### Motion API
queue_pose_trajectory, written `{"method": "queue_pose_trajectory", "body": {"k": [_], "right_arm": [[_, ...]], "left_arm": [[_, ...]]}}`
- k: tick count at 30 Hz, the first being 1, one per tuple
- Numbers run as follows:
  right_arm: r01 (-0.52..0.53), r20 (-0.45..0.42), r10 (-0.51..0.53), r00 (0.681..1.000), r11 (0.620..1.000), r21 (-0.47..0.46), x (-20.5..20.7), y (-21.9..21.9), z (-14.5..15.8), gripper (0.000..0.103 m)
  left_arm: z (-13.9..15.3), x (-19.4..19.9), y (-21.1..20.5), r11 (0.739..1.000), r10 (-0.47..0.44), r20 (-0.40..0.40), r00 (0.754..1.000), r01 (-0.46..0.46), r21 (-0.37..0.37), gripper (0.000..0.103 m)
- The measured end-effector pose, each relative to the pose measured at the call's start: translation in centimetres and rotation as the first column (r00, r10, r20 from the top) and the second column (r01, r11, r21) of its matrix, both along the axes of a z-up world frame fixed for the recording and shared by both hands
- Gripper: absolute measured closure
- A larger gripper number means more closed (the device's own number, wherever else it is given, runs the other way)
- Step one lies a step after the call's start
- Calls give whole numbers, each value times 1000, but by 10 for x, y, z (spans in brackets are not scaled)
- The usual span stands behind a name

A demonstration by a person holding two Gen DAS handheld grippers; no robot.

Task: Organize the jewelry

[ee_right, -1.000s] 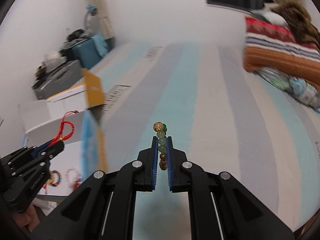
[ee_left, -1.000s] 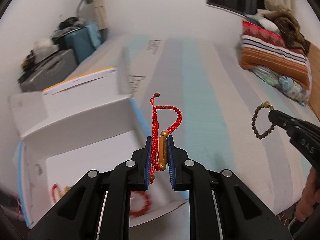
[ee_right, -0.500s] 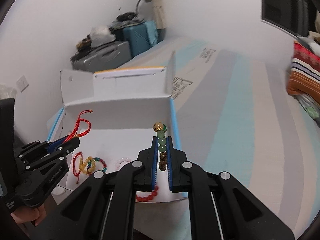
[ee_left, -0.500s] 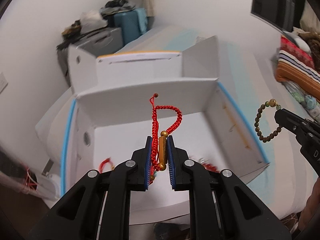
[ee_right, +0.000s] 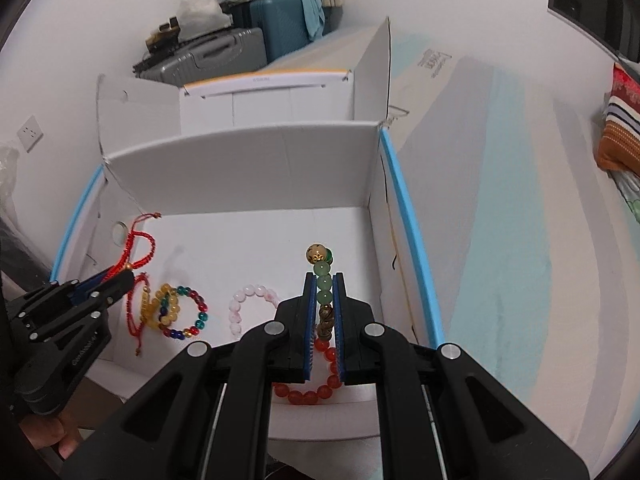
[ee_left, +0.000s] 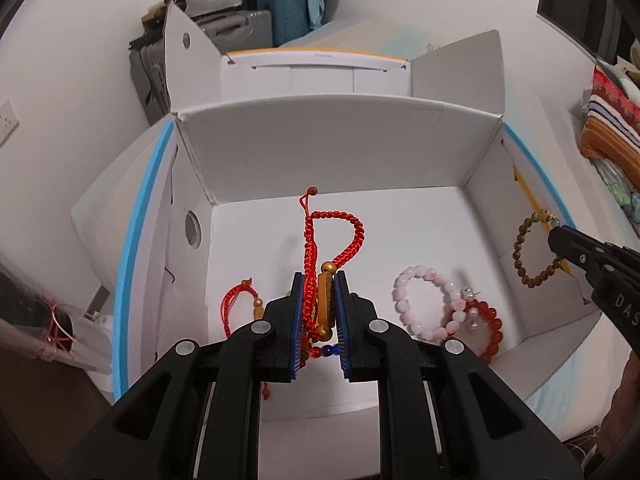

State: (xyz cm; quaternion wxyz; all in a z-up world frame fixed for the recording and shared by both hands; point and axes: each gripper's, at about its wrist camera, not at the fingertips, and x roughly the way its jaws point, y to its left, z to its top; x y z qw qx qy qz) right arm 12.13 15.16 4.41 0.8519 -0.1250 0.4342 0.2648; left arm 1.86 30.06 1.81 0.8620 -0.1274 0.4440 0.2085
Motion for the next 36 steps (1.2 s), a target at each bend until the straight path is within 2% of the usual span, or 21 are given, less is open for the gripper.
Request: {"method": "queue_pose_trajectory", "body": {"k": [6, 9, 10, 12, 14, 15, 16, 17, 18, 20, 22, 26, 29, 33, 36], "right_arm": [[-1, -15, 1, 1000, 1000, -12, 2, 5, -11, 96], [0, -16, -1, 1000, 1000, -15, 0, 7, -12, 93], [1, -16, -1, 1000, 1000, -14, -1, 7, -12, 93], [-4, -11, 4, 1000, 1000, -5, -3, 6, -8, 87], [-3, 9, 3, 1000, 1000, 14, -9, 1, -1, 64], [1, 18, -2, 1000, 1000, 24, -11, -1, 2, 58], [9, 34, -10, 999, 999, 40, -15, -6, 8, 47], [13, 49, -16, 999, 999, 52, -18, -11, 14, 40], [15, 66, -19, 998, 998, 65, -23, -16, 20, 37], [19, 98, -26, 995, 997, 76, -31, -24, 28, 22], [33, 141, -47, 989, 995, 97, -42, -37, 36, 13], [35, 181, -55, 982, 993, 113, -61, -52, 44, 8], [38, 216, -63, 974, 992, 118, -78, -66, 45, 8], [45, 238, -74, 969, 991, 123, -98, -77, 39, 8], [60, 252, -89, 964, 991, 120, -112, -84, 33, 8]], "left_arm": [[-3, 5, 2, 1000, 1, -3, 1000, -1, -7, 88], [0, 3, 2, 1000, 7, 8, 1000, -7, -8, 84], [0, 1, 2, 1000, 11, 9, 1000, -11, -7, 79], [4, -3, 2, 1000, 26, 20, 999, -26, 1, 66], [11, -10, 1, 999, 41, 45, 998, -42, 6, 50], [15, -13, 0, 999, 48, 55, 997, -49, 17, 45], [21, -19, -3, 998, 50, 73, 996, -53, 31, 39], [24, -23, -5, 998, 49, 83, 995, -52, 37, 33], [29, -28, -8, 998, 46, 96, 994, -51, 44, 30], [37, -39, -14, 997, 49, 124, 991, -56, 58, 15], [45, -49, -19, 995, 54, 152, 987, -66, 73, 11], [56, -75, -33, 993, 65, 206, 977, -84, 86, 6], [59, -92, -43, 989, 74, 225, 972, -101, 109, 6], [58, -113, -55, 991, 76, 255, 964, -102, 88, 6], [56, -125, -71, 988, 61, 260, 964, -96, 124, 6]]}}
